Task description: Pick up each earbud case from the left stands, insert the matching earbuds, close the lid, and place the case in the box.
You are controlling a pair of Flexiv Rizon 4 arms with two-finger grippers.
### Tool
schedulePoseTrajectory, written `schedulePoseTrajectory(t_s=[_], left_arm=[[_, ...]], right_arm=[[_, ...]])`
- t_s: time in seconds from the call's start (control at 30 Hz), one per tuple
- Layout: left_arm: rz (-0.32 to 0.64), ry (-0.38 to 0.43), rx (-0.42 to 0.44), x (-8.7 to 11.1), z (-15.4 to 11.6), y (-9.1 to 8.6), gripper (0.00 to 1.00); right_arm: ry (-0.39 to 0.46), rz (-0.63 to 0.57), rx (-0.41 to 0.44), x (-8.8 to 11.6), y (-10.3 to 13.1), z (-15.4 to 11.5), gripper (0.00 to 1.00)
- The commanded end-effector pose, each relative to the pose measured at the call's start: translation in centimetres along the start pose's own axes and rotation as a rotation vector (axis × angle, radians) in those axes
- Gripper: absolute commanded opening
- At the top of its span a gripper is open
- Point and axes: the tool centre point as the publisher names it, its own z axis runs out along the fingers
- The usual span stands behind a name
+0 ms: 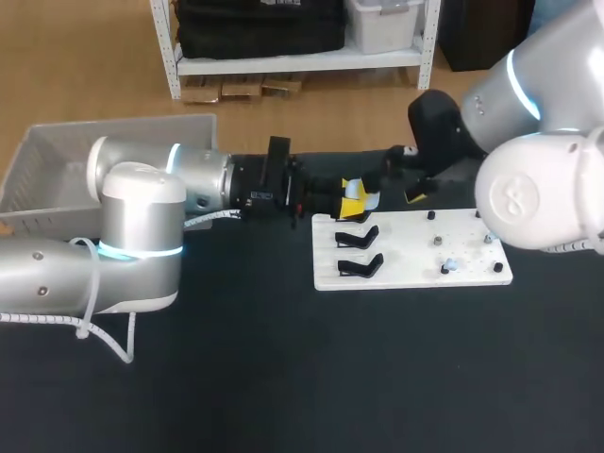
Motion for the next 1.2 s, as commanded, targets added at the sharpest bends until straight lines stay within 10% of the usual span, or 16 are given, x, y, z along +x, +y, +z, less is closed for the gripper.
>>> schedulePoseTrajectory(t_s=[0.03, 1.2], left_arm=[[0.002, -0.002, -0.005, 0.1, 0.0, -0.1, 0.0], [0.002, -0.002, -0.005, 0.1, 0.0, -0.1, 0.0]], right_arm=[[0.004, 0.005, 0.007, 0.4, 0.1, 0.1, 1.0], [-0.04, -0.02, 0.055, -2.0, -0.8, -1.9, 1.0]])
